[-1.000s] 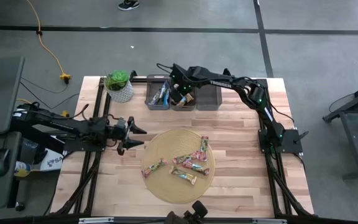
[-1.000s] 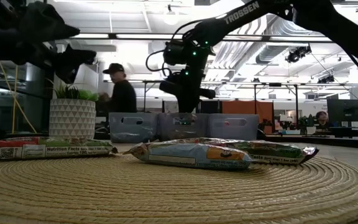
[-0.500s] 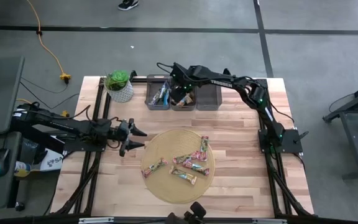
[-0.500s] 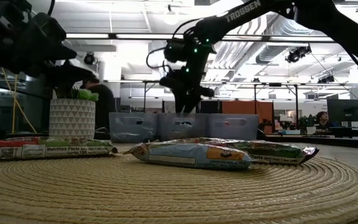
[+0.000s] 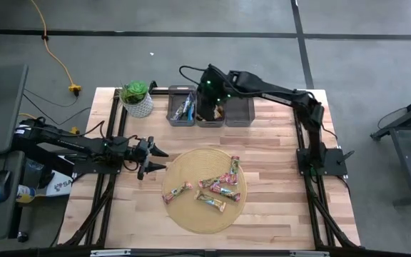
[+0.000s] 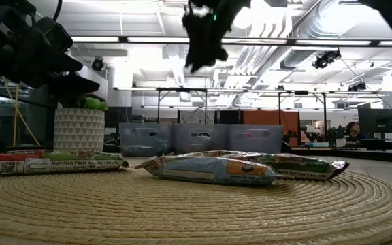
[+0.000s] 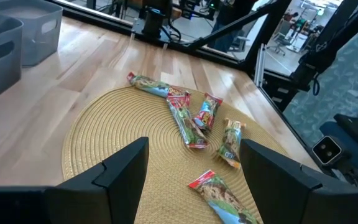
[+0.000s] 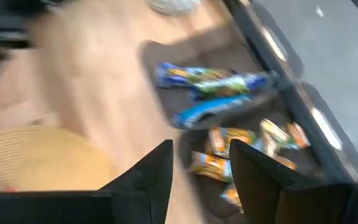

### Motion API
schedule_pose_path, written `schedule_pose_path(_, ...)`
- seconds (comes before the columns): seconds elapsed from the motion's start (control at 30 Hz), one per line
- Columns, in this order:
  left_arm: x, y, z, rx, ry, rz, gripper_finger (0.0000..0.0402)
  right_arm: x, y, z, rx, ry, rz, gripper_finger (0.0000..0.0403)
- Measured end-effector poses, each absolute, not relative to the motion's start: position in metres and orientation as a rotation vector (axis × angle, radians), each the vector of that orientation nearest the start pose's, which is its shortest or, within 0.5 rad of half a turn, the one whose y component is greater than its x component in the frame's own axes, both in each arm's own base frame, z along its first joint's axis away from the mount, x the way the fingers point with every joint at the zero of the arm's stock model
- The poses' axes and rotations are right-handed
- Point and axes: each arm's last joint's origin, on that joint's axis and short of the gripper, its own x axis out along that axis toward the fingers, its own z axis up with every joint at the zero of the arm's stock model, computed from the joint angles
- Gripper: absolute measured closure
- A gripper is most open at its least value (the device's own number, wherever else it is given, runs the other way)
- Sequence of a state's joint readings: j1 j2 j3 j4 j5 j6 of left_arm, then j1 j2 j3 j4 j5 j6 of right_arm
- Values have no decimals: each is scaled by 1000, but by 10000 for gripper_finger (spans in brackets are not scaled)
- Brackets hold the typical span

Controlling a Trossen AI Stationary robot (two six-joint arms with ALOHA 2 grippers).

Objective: Pick and place Granola Bars by type
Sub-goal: Put the yellow granola bar into the middle black bin

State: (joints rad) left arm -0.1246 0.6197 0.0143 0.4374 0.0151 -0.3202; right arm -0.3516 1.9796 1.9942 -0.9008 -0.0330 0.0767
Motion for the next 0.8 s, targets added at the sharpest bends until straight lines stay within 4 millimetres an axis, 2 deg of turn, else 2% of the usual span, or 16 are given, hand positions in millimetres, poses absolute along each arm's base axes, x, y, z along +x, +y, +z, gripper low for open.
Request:
schedule_pose_path(0.17,135,-17,151,-310,188,-111,153,395,-102,369,211,784,-238,259)
schedule_pose_path(0.33,135,-17,151,-310,188,-111,153,391,-48,387,152,753,-160,258)
schedule_pose_path(0.5,135,-17,151,-310,189,-112,153,389,16,389,104,773,-55,238)
schedule_pose_path(0.63,135,-17,151,-310,188,-112,153,380,64,385,40,828,-36,210)
schedule_pose_path(0.8,135,-17,151,-310,189,-111,153,363,105,379,45,907,-80,168)
